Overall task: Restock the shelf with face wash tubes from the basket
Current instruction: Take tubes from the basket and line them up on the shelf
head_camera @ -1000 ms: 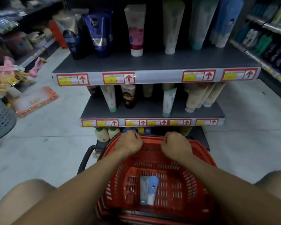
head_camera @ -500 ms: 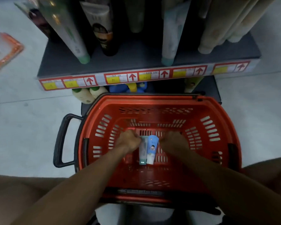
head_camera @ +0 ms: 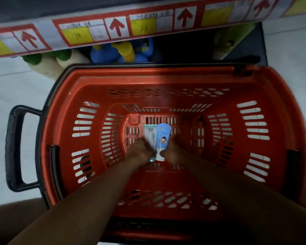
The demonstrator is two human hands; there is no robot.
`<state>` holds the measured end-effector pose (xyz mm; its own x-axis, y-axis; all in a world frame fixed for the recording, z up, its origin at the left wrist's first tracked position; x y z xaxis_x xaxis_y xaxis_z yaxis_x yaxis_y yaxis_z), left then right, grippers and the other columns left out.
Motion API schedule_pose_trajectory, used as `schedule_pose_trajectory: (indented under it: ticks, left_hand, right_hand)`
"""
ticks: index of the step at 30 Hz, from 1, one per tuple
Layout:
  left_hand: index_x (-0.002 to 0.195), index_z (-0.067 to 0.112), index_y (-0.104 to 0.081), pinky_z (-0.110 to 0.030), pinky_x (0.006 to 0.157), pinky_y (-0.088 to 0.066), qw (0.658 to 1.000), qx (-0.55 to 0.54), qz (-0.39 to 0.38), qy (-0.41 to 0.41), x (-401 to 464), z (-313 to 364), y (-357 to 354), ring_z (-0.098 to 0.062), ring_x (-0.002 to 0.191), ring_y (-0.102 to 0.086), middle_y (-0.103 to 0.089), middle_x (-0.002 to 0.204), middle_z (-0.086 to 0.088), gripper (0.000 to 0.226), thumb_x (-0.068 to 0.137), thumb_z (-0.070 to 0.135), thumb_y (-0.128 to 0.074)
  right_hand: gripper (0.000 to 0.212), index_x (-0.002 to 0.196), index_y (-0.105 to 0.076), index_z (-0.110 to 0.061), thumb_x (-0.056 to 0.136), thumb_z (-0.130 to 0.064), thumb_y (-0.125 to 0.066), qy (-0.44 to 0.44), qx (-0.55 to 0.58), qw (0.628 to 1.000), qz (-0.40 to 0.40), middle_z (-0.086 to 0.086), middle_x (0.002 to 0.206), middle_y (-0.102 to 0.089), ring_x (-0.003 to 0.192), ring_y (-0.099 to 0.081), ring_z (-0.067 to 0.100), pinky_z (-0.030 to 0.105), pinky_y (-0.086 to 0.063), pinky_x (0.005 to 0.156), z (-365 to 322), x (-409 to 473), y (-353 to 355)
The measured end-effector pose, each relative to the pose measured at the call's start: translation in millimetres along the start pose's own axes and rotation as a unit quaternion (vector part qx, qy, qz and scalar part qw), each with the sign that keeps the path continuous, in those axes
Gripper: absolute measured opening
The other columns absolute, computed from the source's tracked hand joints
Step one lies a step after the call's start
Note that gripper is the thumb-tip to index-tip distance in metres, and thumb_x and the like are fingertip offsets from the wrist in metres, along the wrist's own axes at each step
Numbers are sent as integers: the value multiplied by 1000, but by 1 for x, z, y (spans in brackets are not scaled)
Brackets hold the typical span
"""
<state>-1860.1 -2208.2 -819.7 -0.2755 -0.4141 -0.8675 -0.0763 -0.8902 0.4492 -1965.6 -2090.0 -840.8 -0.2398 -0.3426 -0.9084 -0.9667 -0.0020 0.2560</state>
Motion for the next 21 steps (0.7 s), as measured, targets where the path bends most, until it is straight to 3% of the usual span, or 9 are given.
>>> schedule_pose_trajectory:
  ticks: [2,6,9,13,16,18,21]
  left_hand:
    - [130,12,-53,-32,90,-55,1000,-11,-5,10,7,0,-6,-27,111,-66,-66,123,-2,57,86,37,-80]
    - [134,12,-50,-34,94,-53,999,10,12,33,18,-3,-12,-30,119,-63,-65,130,-12,58,86,29,-80]
    - [128,13,-56,-27,87,-49,999,22,17,40,21,-6,-11,-28,117,-64,-68,127,-10,56,83,31,-83]
    - [125,18,-61,-32,88,-58,999,8,6,37,17,-7,-2,-23,107,-68,-71,120,-5,59,76,40,-84]
    - [126,17,-63,-34,89,-58,999,17,-3,36,10,-4,10,-22,106,-68,-71,118,-3,65,72,46,-86]
    - [121,17,-63,-31,86,-57,999,13,4,29,2,1,18,-21,104,-67,-70,115,0,65,68,46,-89]
    - [111,15,-62,-28,75,-50,999,14,29,15,-14,7,32,-19,94,-63,-66,106,1,57,70,45,-89]
  right_hand:
    - [71,146,-35,4,91,-26,-69,-13,-2,1000,17,25,140,-50,128,-51,43,51,-44,107,-1,7,-5]
    - [95,149,-35,-6,74,-34,-85,-36,-22,993,107,16,148,-45,132,-51,32,40,-48,104,0,19,-17]
    - [86,142,-47,-8,70,-36,-86,-40,-20,992,119,11,136,-58,117,-63,28,33,-56,87,-1,18,-18]
    - [87,136,-54,-9,61,-38,-87,-51,36,992,107,7,121,-69,99,-71,23,27,-56,71,-1,19,-20]
    - [76,130,-57,-8,63,-35,-82,-24,50,994,94,7,113,-69,92,-70,23,23,-49,60,-2,14,-14]
    - [60,123,-56,-10,70,-28,-81,-2,67,994,85,6,109,-68,88,-69,22,25,-46,57,-5,5,-6]
    - [45,115,-62,-12,73,-20,-77,41,74,992,90,4,99,-71,81,-70,19,35,-56,60,-13,-13,11]
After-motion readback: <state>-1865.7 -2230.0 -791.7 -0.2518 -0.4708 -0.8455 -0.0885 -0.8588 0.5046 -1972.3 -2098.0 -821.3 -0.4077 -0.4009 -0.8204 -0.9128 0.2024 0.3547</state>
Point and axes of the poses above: each hand's wrist, its own x-axis towards the middle knuckle, its own y-axis out of the back of the hand, z = x × y, the point moved 1 cm from there along x, towards the middle knuckle
